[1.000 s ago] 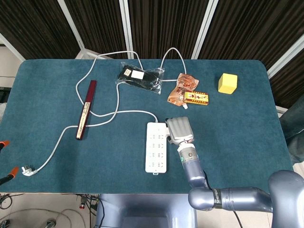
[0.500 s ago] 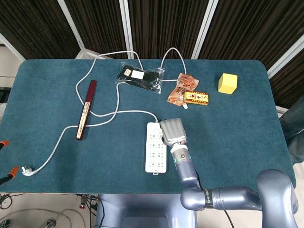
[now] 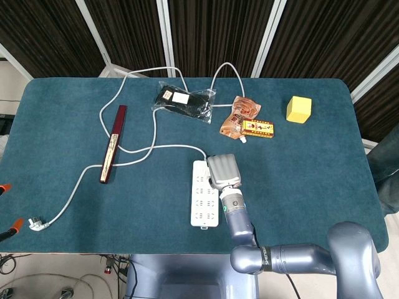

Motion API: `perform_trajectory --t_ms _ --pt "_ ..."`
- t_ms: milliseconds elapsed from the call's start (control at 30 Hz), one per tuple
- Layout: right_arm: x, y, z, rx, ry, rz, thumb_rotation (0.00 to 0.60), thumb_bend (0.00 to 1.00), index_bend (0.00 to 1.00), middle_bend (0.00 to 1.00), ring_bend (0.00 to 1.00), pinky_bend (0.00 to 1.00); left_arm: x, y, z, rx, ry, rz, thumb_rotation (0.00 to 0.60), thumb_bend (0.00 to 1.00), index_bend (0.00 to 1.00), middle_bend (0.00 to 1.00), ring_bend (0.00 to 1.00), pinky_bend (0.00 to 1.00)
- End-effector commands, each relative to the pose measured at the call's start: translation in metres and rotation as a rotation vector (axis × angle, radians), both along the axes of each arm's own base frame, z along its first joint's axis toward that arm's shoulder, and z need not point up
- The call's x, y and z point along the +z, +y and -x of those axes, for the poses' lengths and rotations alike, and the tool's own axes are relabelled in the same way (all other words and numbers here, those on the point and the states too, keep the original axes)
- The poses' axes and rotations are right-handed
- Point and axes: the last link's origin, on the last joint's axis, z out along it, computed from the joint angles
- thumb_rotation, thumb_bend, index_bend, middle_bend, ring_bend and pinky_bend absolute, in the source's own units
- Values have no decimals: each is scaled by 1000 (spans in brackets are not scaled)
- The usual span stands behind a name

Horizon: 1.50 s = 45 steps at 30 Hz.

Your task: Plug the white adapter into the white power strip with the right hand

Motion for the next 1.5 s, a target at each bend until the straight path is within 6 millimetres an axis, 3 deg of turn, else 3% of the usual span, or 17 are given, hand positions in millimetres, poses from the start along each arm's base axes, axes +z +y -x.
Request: perform_trajectory --t_ms 33,1500 --pt "0 0 1 -2 -5 2 600 641 781 767 943 979 0 0 0 -1 0 1 600 189 228 0 0 120" --pt "-5 -2 7 29 65 -34 600 641 793 774 943 979 0 0 0 2 3 -2 600 188 228 0 0 120"
